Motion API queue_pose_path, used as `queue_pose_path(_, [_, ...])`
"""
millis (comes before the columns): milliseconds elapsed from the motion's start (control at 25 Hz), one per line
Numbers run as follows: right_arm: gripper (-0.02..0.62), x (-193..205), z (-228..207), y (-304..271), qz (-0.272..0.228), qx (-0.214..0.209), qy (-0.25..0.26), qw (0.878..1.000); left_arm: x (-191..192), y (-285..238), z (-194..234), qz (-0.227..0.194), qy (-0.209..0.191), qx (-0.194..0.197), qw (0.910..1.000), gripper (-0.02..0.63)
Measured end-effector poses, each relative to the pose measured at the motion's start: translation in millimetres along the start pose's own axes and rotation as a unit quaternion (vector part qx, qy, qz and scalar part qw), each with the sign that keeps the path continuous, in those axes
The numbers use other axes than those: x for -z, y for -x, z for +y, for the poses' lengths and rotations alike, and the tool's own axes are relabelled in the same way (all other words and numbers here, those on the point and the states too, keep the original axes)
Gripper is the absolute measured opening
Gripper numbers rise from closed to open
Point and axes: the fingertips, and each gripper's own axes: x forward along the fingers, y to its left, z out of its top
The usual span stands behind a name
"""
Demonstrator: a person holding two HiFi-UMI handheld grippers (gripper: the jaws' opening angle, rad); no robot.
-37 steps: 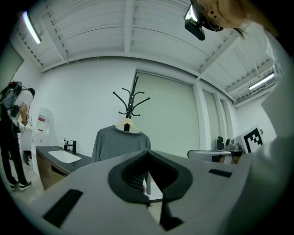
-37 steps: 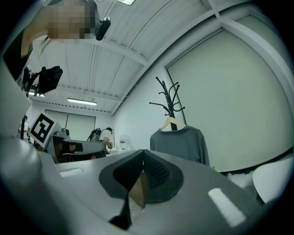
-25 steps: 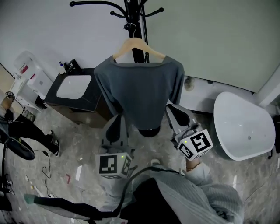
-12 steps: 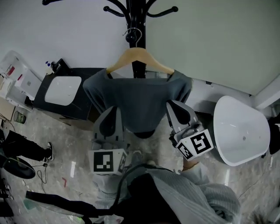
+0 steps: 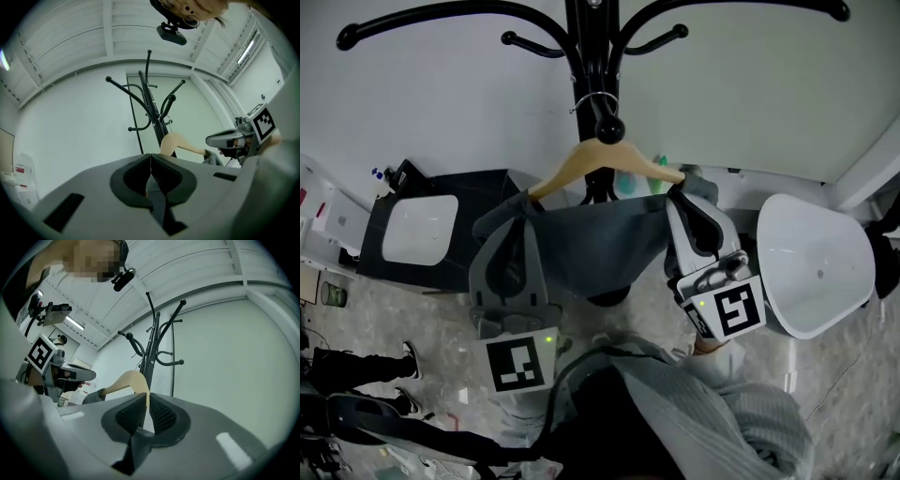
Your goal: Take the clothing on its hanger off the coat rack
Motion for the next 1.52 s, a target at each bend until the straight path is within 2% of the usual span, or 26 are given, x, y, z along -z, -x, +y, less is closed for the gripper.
queue_pose_path(120, [0.003,-4,1,-7,-0.008,-0.011,0.001,1.000,4,-8,2,0.001,0.006,0.000,1.0000,0.005])
queue_pose_path(200, [0.003,-1,-1,-9,0.005,-0.015,0.015,1.000,7,-12,2,0.008,-0.001,-0.002,1.0000,0.005])
queue_pose_path(280, [0.003,4,-8,-11,0.028,-0.011,0.039,0.999,8,-17,-1,0.017,-0.021,-0.001,0.9996,0.005])
queue_pose_path(440, [0.026,7,-14,-20,0.056,-0.024,0.097,0.993,5,-25,-3,0.029,-0.094,-0.020,0.9950,0.005])
queue_pose_path(520, [0.039,8,-12,-25,0.066,-0.033,0.129,0.989,2,-28,-4,0.026,-0.108,-0.027,0.9935,0.006])
queue_pose_path(600, [0.078,11,-9,-29,0.082,-0.040,0.157,0.983,1,-30,-8,0.027,-0.111,-0.022,0.9932,0.009])
queue_pose_path(640, [0.099,14,-8,-31,0.093,-0.043,0.171,0.980,4,-32,-10,0.037,-0.117,-0.016,0.9924,0.052])
queue_pose_path(680, [0.117,17,-7,-33,0.102,-0.046,0.184,0.977,8,-35,-13,0.050,-0.128,-0.011,0.9904,0.108])
queue_pose_path(840, [0.179,28,-2,-40,0.134,-0.067,0.214,0.965,22,-46,-18,0.086,-0.208,-0.019,0.9742,0.183])
queue_pose_path(960, [0.233,38,-1,-47,0.164,-0.081,0.243,0.953,34,-55,-20,0.118,-0.253,-0.022,0.9601,0.193])
queue_pose_path(1080, [0.265,46,-1,-53,0.186,-0.092,0.258,0.944,39,-63,-18,0.123,-0.287,-0.037,0.9494,0.193])
queue_pose_path(1160, [0.265,51,-2,-56,0.195,-0.092,0.272,0.938,40,-67,-17,0.124,-0.305,-0.044,0.9434,0.192])
queue_pose_path(1240, [0.259,53,-5,-60,0.197,-0.085,0.291,0.932,41,-69,-17,0.125,-0.307,-0.043,0.9423,0.188])
queue_pose_path(1280, [0.230,52,-6,-61,0.194,-0.080,0.300,0.930,41,-70,-17,0.124,-0.307,-0.043,0.9427,0.174])
queue_pose_path(1320, [0.154,51,-8,-62,0.190,-0.074,0.308,0.929,41,-71,-17,0.123,-0.307,-0.044,0.9428,0.144])
queue_pose_path(1360, [0.106,50,-9,-62,0.187,-0.070,0.315,0.928,41,-71,-16,0.122,-0.309,-0.044,0.9421,0.123])
queue_pose_path(1520, [0.101,49,-10,-63,0.185,-0.061,0.321,0.927,41,-74,-16,0.125,-0.326,-0.041,0.9364,0.112])
